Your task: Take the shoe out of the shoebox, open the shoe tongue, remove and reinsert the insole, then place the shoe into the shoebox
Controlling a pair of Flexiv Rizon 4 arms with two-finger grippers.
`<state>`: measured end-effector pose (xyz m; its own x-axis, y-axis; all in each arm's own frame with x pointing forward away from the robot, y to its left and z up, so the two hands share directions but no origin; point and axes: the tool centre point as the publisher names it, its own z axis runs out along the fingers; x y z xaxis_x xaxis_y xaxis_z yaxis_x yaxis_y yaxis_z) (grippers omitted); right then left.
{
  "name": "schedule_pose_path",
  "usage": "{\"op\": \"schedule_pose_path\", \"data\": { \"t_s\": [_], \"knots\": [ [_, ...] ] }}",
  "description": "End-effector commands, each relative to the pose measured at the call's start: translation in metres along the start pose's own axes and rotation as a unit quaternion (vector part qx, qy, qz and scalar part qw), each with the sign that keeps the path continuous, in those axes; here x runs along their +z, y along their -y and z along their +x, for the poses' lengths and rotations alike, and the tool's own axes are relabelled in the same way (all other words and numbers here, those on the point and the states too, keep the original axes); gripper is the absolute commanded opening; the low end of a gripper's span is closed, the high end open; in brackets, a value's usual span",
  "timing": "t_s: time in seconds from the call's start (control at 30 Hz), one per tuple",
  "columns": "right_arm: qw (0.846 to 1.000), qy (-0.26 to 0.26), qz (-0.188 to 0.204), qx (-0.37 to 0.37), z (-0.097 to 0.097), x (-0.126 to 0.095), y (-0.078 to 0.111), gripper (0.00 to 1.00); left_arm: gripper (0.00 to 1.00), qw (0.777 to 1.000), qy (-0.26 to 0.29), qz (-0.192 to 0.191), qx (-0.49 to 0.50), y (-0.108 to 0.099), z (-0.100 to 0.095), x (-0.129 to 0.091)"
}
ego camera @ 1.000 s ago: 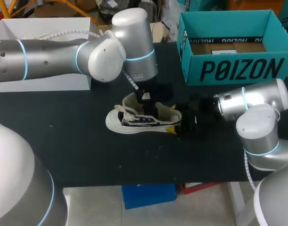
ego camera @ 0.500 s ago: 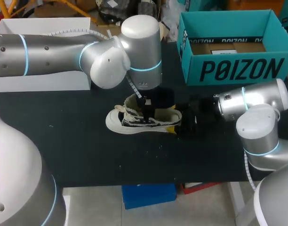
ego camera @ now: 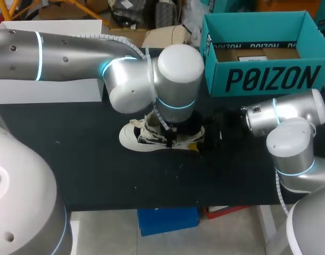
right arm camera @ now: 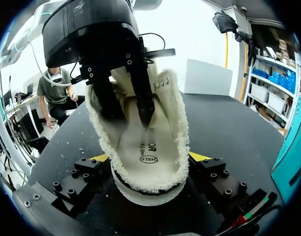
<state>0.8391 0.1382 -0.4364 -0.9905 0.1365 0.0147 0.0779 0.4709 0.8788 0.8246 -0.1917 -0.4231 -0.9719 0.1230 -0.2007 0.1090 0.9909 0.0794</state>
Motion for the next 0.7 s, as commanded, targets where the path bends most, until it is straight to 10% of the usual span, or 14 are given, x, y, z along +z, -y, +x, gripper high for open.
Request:
{"op": "schedule_pose_path", "data": {
  "t_s": [0.03, 0.4, 0.7],
  "knots": [
    [1.0, 0.0, 0.001, 0.001, -0.001, 0.002, 0.0, 0.0, 0.31, 0.996, 0.09, -0.02, -0.004, -0.002, 0.003, 0.018],
    [1.0, 0.0, 0.001, 0.001, -0.001, 0.002, 0.0, 0.0, 0.2, 0.975, 0.222, 0.0, -0.019, -0.007, -0.022, 0.009],
    [1.0, 0.0, 0.001, 0.001, -0.001, 0.002, 0.0, 0.0, 0.3, 0.974, 0.219, 0.035, -0.048, -0.018, -0.033, 0.014]
  ]
}}
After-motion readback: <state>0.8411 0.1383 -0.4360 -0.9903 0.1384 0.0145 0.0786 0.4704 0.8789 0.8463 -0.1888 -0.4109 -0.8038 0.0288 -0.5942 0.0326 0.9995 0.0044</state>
